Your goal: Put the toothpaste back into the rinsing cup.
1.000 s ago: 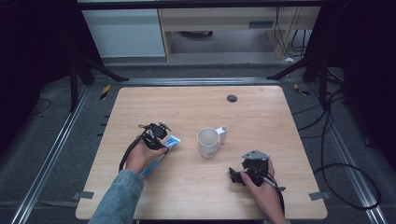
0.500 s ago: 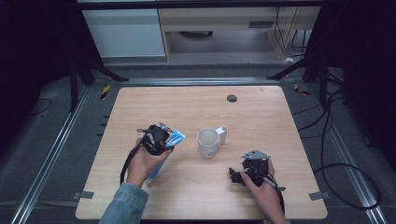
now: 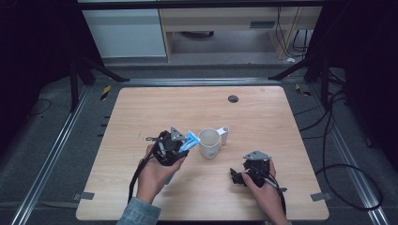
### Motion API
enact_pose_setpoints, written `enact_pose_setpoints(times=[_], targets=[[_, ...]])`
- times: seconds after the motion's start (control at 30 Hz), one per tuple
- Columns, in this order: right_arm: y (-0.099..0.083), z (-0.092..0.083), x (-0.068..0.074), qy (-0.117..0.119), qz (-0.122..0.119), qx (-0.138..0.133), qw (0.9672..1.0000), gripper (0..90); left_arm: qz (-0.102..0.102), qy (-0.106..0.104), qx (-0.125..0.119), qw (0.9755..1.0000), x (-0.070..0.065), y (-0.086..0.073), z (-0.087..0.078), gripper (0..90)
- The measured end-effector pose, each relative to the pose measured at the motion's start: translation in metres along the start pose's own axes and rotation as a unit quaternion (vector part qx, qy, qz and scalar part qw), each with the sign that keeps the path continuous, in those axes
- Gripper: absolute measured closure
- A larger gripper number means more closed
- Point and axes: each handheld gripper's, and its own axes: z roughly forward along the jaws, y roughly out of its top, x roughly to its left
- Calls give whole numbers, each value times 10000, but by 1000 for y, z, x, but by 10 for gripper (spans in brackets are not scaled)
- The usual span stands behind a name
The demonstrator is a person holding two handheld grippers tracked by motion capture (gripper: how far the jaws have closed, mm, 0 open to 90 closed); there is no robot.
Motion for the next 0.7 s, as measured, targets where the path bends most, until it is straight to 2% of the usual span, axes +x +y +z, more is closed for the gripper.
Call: enact_pose_setpoints(times=[0.2,0.37,0.43,0.7], targets=[[0,0,0,1,-3,-3,10000,4,-4,-89,-278,9996,-20,7,-3,723],[0,0,0,2,2,-3,10000,4,-87,-280,-519,9982,-40,13,1,722],[0,0,0,1,-11,-7,10000,4,-22,-301,-541,9981,-47,17,3,723],[0,0,0,-2,1,-6,10000,4,-36,-366,-752,9965,-65,25,8,722]])
